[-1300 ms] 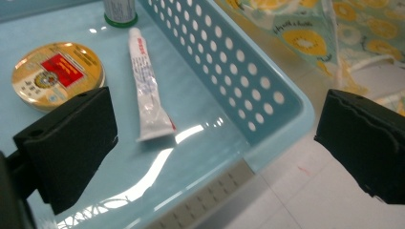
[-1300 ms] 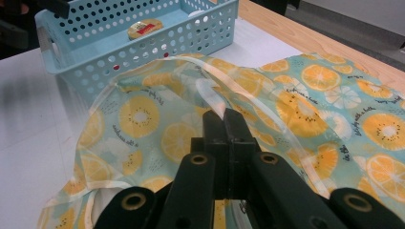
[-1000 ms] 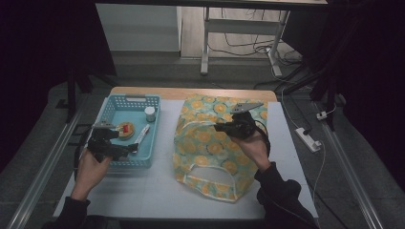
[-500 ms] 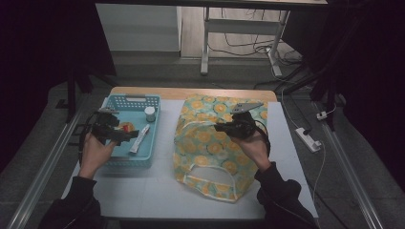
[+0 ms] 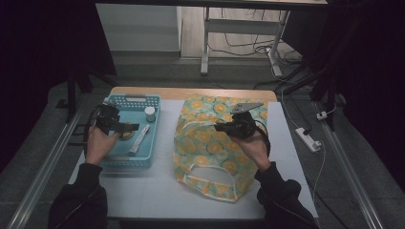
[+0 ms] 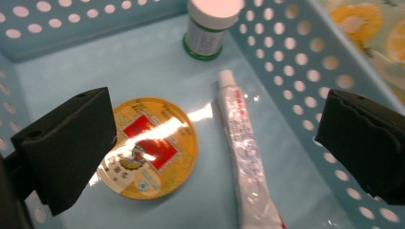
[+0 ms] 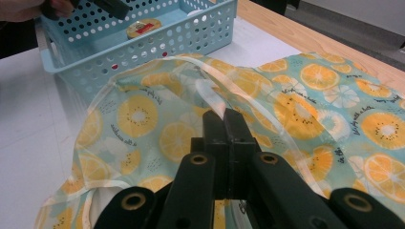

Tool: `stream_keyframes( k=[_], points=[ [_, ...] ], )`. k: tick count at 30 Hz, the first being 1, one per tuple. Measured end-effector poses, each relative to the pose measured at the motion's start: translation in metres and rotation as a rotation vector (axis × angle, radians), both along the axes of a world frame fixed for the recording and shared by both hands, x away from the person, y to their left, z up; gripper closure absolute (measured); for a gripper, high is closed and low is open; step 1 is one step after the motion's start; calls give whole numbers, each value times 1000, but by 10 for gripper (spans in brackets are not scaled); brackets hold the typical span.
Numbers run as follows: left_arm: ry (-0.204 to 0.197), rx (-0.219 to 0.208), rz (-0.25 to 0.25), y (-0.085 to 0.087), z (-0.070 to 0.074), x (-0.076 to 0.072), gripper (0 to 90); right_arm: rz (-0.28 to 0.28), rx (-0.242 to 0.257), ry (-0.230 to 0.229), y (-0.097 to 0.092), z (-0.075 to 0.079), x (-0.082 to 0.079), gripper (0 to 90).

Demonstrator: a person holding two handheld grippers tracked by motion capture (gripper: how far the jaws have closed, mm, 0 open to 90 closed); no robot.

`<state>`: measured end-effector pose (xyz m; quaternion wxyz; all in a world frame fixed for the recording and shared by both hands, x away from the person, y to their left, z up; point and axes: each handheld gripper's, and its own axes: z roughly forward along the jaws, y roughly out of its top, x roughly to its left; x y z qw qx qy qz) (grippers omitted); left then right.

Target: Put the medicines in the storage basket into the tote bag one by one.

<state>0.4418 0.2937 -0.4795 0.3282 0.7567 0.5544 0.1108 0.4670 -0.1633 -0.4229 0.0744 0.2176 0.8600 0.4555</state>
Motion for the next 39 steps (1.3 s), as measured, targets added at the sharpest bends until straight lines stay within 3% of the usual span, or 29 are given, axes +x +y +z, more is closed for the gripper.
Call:
stream_keyframes(
  k=[4, 7, 13, 16, 23, 27, 30, 33, 36, 39],
  points=[
    [12, -32, -7, 4, -6, 9, 0, 0, 0, 1, 0, 0, 0, 900],
    [20, -4, 4, 5, -12, 14, 0, 0, -1, 0, 0, -1, 0, 900],
    [78, 48, 8, 2, -23, 23, 0, 9, -7, 7, 1, -2, 1, 900],
    [84, 53, 13, 3, -26, 27, 0, 9, -9, 7, 1, -3, 1, 900],
    [162, 120, 32, 2, -33, 33, 0, 11, -10, 9, 1, -3, 0, 900],
    [226, 186, 42, -2, -37, 36, 0, 12, -11, 10, 1, -3, 0, 900],
    [267, 204, 53, -4, -41, 39, 11, 13, -12, 11, 1, -3, 0, 900],
    [288, 224, 72, -5, -41, 40, 72, 13, -13, 10, 1, -3, 0, 900],
    [298, 246, 82, -6, -41, 38, 197, 12, -13, 12, 0, -4, 1, 900],
    [311, 245, 92, -7, -40, 39, 201, 10, -15, 13, 0, -4, 1, 900]
  ],
)
